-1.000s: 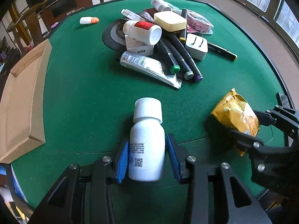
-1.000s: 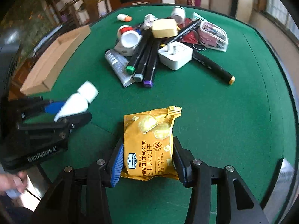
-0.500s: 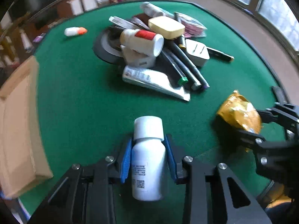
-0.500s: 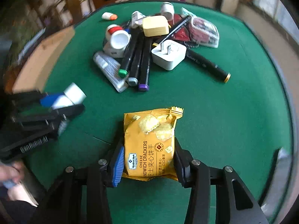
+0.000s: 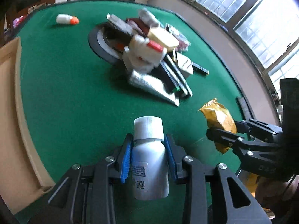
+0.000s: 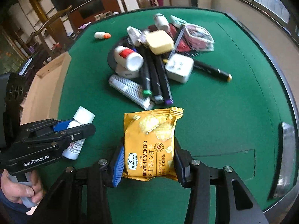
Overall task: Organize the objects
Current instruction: 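Carry the crackers packet and white bottle toward the cardboard tray with both tools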
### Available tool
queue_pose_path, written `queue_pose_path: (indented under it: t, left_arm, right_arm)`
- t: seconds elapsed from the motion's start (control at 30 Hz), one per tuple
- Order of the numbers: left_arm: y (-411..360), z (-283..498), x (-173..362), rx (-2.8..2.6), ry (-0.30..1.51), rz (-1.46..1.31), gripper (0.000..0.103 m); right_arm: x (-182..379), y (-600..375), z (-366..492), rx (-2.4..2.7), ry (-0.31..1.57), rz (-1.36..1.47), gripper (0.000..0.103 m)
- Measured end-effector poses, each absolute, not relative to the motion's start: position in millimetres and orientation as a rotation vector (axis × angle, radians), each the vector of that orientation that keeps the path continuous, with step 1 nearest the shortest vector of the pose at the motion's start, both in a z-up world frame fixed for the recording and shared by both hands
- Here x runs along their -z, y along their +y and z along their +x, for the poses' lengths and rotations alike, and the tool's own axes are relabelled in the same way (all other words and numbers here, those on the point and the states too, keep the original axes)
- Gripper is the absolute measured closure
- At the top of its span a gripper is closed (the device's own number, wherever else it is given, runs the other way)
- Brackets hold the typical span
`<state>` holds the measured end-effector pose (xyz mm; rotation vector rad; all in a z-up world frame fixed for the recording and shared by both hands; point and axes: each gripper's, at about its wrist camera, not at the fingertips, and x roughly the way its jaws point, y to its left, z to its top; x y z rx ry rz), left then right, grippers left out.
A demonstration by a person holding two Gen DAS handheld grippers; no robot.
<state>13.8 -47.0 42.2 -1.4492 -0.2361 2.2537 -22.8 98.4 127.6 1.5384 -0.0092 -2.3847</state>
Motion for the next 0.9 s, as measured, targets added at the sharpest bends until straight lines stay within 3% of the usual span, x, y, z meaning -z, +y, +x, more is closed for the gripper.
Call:
queue_pose_path:
  t: [0.37,0.9]
  left_arm:
    - [-116.6,20.8,-94.3,-2.479,-0.325,-1.383,0.070]
    - [-223.0,44.9,-104.5,-2.629,-0.477,-1.385,0.070]
  right_arm:
    - [-147.4,22.8,-47.0,2.239,0.051,1.386,0.053]
    - [-164.2,-86.8,-52.4,2.085,0.135,1.327,0.053]
